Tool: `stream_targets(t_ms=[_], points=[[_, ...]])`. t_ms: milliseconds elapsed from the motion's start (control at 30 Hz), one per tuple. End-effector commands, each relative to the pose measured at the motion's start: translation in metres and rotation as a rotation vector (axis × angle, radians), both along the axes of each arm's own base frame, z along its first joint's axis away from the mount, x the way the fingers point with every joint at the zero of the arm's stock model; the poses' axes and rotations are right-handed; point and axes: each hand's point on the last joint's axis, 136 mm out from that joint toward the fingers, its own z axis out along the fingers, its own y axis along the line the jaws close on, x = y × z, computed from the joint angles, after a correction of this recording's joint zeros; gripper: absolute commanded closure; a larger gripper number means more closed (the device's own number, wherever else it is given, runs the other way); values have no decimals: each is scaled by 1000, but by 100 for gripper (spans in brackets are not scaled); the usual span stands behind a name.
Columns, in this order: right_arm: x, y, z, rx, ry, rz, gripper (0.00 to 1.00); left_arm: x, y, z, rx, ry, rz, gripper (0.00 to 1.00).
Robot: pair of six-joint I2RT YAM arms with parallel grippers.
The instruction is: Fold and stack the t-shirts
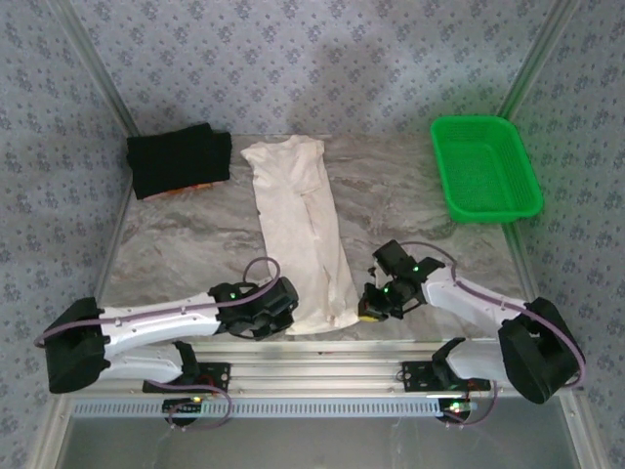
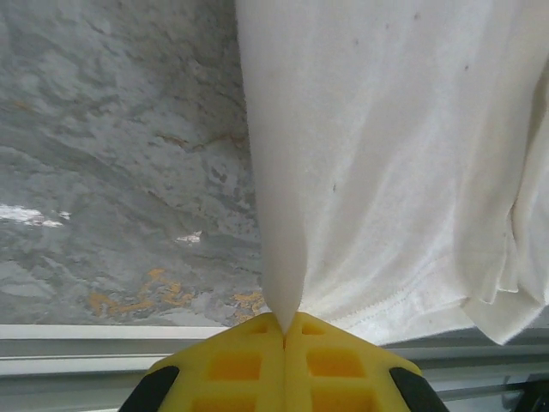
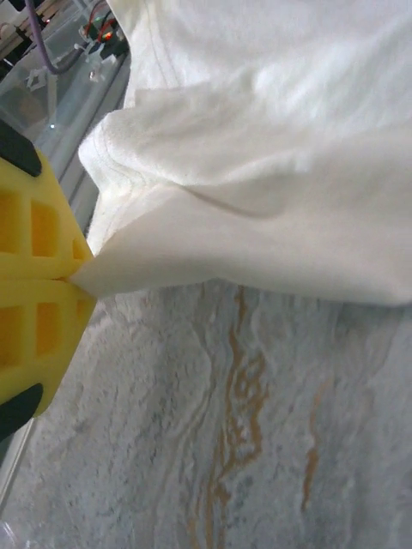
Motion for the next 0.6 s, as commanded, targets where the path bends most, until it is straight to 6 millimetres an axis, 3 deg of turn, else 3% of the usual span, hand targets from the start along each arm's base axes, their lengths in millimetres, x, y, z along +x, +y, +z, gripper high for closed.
stream_targets(t_ms=[0,133,300,567], points=[[10,1,25,-23,-40,4,100,10,6,24,-6,-59,29,100],[28,10,45,-27,-65,50,100,24,13,46,-46,-100,62,100],[58,25,55,-24,-80,97,100,49,24,64,-78,-121,93,100],[126,46,70,-23,-121,146,100,99,54,74,-102,-112,149,100]])
